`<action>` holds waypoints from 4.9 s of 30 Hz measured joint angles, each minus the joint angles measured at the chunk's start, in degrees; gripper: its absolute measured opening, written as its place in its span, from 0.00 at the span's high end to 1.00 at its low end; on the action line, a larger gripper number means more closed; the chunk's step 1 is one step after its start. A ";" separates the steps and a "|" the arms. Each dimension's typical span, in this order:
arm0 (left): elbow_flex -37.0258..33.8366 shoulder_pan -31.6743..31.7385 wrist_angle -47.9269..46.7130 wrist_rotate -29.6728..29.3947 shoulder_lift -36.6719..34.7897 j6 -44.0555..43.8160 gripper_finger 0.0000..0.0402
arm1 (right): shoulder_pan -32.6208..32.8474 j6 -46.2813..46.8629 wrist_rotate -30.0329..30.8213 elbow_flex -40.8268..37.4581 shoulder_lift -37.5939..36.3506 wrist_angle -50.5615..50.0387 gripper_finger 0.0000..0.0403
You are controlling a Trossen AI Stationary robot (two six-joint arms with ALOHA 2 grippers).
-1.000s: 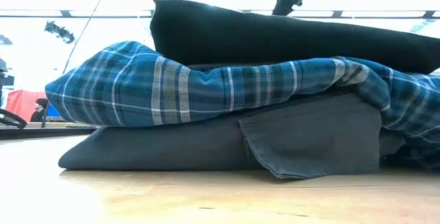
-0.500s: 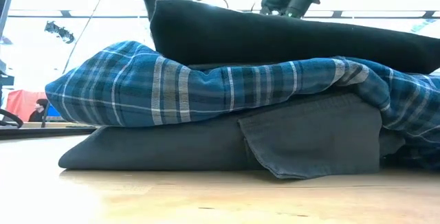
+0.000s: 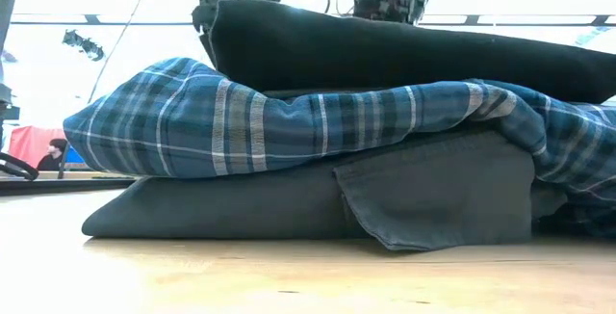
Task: Fold Laundry from Bin
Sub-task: Adjust the laundry bin, then put the stack of folded laundry into the laundry bin
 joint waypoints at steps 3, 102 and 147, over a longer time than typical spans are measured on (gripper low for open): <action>0.00 -1.76 -2.43 -0.18 0.00 -1.88 0.30 | 2.73 1.48 -0.55 -0.02 0.00 0.65 0.52; -42.06 -57.60 55.34 -20.83 -6.34 -100.67 0.08 | 57.58 104.44 32.41 -38.00 -16.32 24.06 0.52; -64.91 -43.71 108.14 -17.10 -0.49 -93.89 0.00 | 47.99 99.91 27.83 -66.46 -11.76 76.12 0.14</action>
